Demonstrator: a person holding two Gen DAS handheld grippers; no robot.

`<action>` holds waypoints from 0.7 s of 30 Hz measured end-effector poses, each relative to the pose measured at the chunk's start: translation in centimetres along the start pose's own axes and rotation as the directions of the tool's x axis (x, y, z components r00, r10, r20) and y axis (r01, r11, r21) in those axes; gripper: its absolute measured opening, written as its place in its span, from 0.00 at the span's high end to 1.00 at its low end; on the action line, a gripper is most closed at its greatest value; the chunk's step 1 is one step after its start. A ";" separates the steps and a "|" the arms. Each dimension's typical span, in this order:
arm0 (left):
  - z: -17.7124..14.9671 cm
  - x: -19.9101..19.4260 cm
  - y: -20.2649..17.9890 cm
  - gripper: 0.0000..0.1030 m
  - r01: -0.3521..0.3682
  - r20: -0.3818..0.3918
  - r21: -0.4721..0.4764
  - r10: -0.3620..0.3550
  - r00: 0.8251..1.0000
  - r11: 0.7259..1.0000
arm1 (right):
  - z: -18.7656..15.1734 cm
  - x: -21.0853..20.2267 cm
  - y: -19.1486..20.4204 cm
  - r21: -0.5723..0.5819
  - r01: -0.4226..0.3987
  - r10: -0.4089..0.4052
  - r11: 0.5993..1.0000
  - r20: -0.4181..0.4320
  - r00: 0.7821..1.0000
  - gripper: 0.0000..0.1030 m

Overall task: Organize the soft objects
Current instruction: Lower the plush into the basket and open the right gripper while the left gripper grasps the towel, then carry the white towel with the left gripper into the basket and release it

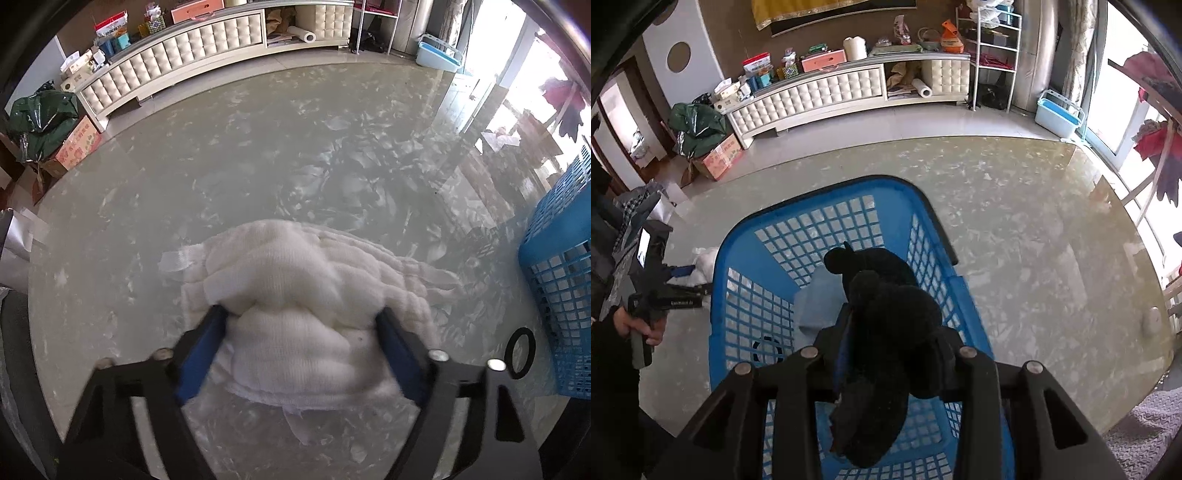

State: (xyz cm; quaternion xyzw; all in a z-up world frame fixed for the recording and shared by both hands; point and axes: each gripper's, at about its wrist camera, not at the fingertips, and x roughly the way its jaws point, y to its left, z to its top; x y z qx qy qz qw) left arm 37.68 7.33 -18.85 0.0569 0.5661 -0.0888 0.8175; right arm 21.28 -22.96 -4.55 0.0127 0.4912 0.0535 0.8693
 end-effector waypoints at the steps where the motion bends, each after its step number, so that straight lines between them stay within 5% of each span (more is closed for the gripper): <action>1: 0.0 -0.2 -0.1 0.44 0.000 0.003 -0.001 0.000 1.000 1.000 | 0.0 0.1 0.2 -0.003 0.002 -0.002 1.000 -0.008 1.000 0.65; 7: 0.1 -1.1 0.4 0.78 0.014 0.019 -0.018 -0.013 1.000 1.000 | -0.4 0.4 0.5 -0.030 0.020 -0.022 0.999 -0.050 0.998 0.58; 13: -0.3 -1.5 0.8 0.82 0.040 0.032 -0.033 -0.039 0.999 0.999 | -0.3 0.1 -0.2 -0.016 0.044 -0.045 0.999 -0.068 0.997 0.48; 21: -1.0 -4.0 0.4 0.82 0.079 0.058 -0.047 -0.076 0.995 0.996 | -0.7 -0.1 -0.1 -0.024 0.055 -0.056 0.998 -0.086 0.995 0.19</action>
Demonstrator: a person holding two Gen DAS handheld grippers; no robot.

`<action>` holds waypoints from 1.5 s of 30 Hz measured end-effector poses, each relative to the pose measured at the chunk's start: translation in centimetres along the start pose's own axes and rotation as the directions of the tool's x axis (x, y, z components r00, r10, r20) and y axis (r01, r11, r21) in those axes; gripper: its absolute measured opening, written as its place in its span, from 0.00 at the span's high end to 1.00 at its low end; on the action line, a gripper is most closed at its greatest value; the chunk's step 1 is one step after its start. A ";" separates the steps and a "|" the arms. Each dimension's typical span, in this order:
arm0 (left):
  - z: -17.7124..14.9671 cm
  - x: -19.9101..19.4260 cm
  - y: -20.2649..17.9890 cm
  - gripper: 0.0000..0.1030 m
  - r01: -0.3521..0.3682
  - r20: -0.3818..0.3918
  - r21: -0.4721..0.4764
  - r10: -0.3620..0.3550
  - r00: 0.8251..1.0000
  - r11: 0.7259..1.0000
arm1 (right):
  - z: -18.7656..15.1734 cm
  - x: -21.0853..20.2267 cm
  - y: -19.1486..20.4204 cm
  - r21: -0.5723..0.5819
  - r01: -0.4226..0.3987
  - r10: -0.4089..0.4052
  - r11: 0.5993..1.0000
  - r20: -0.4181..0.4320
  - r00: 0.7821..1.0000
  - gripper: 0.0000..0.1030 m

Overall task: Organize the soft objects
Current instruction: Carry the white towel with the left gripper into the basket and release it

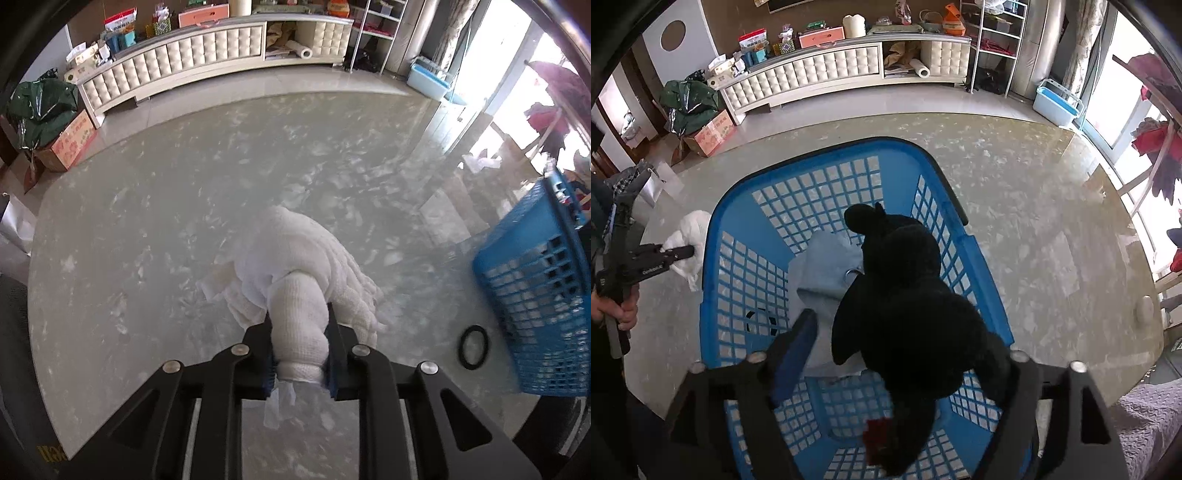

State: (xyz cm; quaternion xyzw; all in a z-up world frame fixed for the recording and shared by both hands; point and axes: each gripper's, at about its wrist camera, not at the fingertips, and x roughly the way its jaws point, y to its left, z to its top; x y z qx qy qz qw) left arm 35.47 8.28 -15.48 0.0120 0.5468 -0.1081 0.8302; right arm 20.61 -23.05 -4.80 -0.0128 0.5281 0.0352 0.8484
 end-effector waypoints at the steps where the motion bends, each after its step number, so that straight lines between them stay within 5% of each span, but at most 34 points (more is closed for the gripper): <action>1: -0.1 -0.6 -0.2 0.82 0.007 0.009 0.000 -0.007 1.000 1.000 | 0.0 0.0 0.1 -0.004 0.005 -0.005 1.000 0.001 1.000 0.18; 9: -1.1 -5.7 -2.4 0.82 0.037 0.071 0.022 -0.038 0.997 0.999 | -1.2 -1.7 -0.7 -0.015 0.052 -0.052 0.999 0.010 0.999 0.03; 31: -4.4 -15.9 -11.1 0.82 0.079 0.156 0.108 -0.095 0.983 0.991 | -4.8 -5.2 -2.8 -0.008 0.045 -0.045 0.999 0.043 0.998 0.02; 45: -4.4 -17.1 -19.2 0.82 0.138 0.152 0.221 -0.174 0.973 0.965 | -6.3 -6.1 -4.7 -0.003 0.032 -0.032 0.999 0.046 0.998 0.02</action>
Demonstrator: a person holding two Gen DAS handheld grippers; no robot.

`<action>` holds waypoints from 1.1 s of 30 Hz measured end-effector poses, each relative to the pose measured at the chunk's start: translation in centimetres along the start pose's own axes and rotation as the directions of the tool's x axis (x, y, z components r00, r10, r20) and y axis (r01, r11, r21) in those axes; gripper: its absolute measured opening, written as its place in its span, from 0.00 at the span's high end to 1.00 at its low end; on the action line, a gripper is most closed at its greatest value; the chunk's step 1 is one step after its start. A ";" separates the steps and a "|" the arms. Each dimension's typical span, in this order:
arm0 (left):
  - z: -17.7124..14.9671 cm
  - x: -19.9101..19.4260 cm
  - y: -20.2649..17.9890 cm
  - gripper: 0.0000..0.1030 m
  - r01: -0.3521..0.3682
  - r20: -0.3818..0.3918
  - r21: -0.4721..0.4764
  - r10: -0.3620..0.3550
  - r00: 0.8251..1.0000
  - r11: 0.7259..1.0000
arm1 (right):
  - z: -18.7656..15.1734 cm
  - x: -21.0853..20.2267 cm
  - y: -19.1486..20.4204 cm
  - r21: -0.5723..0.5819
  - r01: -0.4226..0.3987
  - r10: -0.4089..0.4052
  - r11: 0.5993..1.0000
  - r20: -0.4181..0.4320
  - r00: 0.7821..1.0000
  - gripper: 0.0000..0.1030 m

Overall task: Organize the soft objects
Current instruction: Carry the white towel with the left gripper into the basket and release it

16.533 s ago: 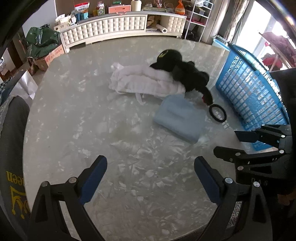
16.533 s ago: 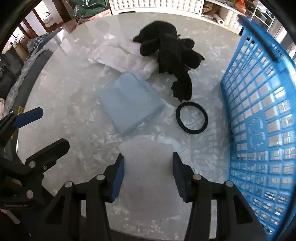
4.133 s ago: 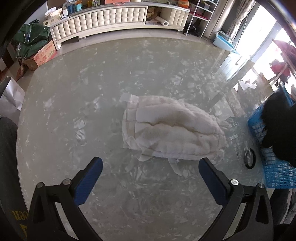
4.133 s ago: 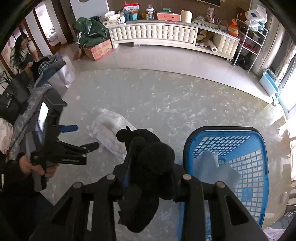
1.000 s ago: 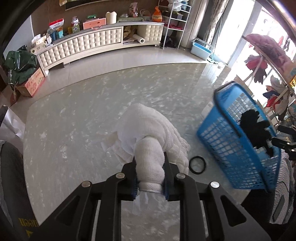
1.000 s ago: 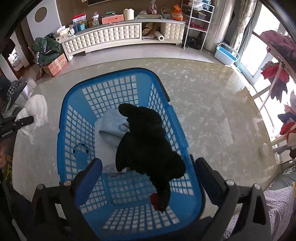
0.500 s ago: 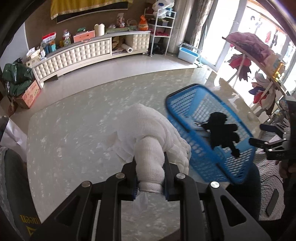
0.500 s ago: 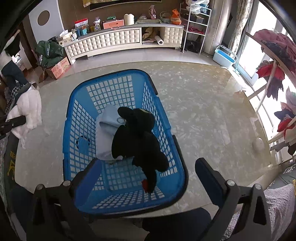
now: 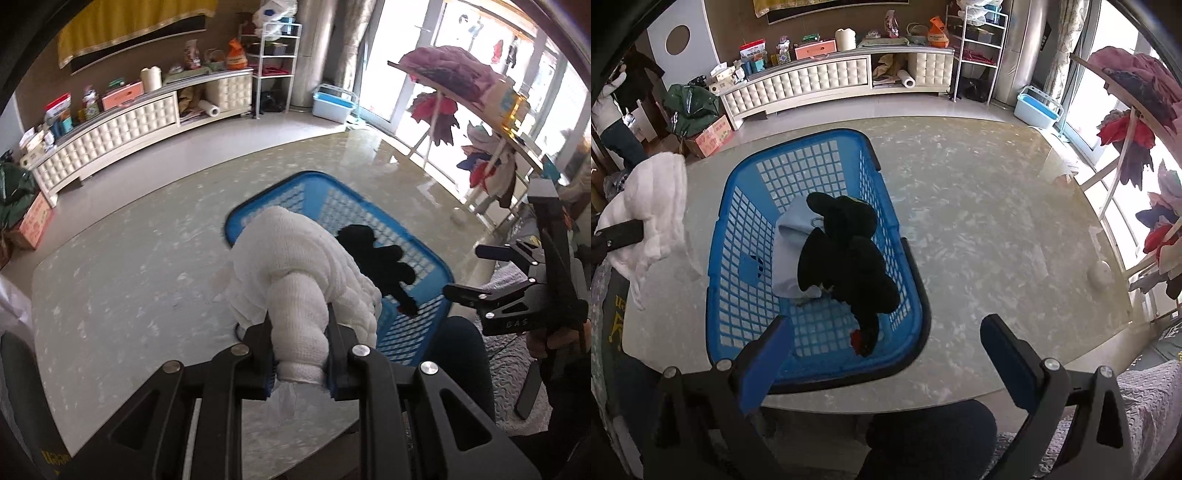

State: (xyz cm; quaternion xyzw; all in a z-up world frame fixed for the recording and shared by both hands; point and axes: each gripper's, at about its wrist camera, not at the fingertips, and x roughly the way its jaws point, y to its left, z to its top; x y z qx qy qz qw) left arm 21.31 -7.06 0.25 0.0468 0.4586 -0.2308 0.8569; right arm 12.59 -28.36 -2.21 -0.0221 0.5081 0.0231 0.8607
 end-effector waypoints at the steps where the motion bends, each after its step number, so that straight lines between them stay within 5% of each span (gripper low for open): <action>1: 0.2 0.2 -0.7 0.82 0.006 -0.002 0.011 -0.006 1.000 1.000 | -0.1 -0.1 -0.1 0.001 -0.002 0.002 1.000 0.002 1.000 0.02; 12: 1.3 3.3 -5.3 0.82 0.062 -0.061 0.104 -0.056 0.997 0.993 | -0.5 -0.5 -2.0 0.024 -0.029 0.028 0.999 0.023 0.999 0.02; 33: -0.3 11.8 -9.1 0.81 0.069 -0.258 0.185 -0.019 0.966 0.980 | -0.4 1.5 -4.3 0.061 -0.090 0.091 0.994 -0.001 0.996 0.02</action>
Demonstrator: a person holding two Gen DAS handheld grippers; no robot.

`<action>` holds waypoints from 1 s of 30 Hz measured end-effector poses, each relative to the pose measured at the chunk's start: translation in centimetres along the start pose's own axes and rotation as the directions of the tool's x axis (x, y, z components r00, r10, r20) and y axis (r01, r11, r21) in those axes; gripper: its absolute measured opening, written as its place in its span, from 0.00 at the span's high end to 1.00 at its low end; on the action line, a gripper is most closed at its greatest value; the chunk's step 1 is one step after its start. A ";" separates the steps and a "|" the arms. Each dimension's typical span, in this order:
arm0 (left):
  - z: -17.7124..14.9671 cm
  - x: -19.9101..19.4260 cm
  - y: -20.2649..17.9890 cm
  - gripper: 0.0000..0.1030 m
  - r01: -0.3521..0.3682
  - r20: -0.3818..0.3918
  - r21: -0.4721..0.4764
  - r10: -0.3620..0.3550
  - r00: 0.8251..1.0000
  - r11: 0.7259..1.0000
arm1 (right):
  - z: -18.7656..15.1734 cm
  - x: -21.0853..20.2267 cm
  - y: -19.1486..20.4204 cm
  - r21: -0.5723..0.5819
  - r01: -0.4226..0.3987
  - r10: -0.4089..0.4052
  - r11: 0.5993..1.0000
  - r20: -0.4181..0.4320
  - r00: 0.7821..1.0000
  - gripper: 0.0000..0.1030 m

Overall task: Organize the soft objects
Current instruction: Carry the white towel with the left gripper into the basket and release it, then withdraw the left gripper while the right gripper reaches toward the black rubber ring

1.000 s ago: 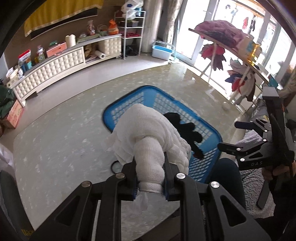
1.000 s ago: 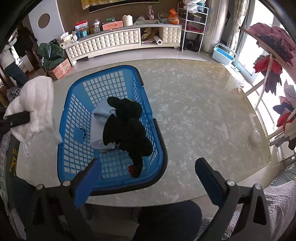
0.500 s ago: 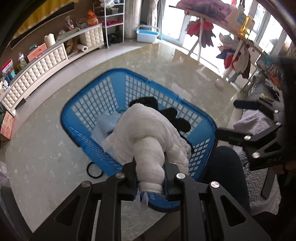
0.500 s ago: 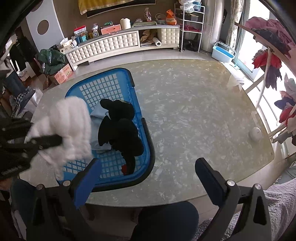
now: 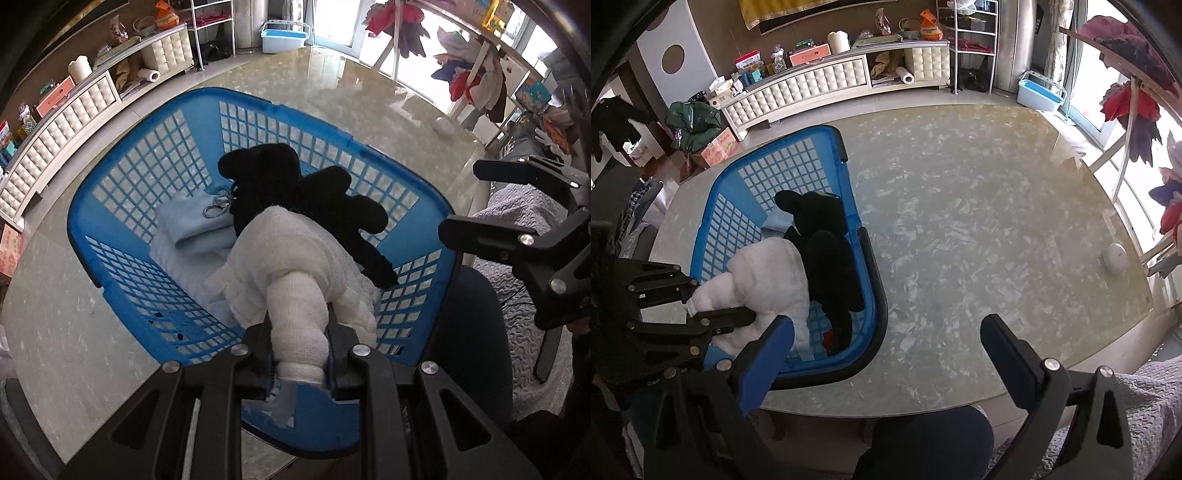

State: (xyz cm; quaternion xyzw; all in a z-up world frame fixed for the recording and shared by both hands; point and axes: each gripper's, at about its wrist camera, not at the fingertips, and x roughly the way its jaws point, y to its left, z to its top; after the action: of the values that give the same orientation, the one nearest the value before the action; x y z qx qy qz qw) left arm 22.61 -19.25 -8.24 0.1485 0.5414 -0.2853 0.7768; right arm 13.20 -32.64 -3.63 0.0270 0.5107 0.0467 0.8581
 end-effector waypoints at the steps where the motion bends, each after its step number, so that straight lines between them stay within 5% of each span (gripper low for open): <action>1: 0.0 0.2 -0.1 0.81 -0.004 -0.004 0.004 0.004 1.000 1.000 | 0.0 0.0 0.0 0.001 -0.002 0.002 1.000 -0.001 1.000 0.02; 8: 0.0 0.6 -0.6 0.72 -0.024 -0.016 0.021 0.025 1.000 0.999 | 0.0 0.0 -0.4 0.010 -0.007 0.007 1.000 -0.008 1.000 0.02; 18: -0.1 -1.5 -0.9 0.21 -0.110 0.061 0.063 0.106 0.993 0.992 | -0.1 -0.9 0.0 0.010 -0.008 0.008 1.000 0.005 1.000 0.02; 30: -1.8 -6.4 0.8 0.17 -0.148 0.146 0.013 0.144 0.979 0.989 | -0.2 -2.5 3.0 -0.031 -0.024 0.026 0.999 0.040 0.999 0.02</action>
State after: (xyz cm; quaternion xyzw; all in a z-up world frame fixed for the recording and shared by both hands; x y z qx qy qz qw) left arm 20.09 -15.85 -3.10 0.1761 0.4680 -0.2440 0.8309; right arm 11.73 -29.97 -1.26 0.0213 0.4923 0.0645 0.8678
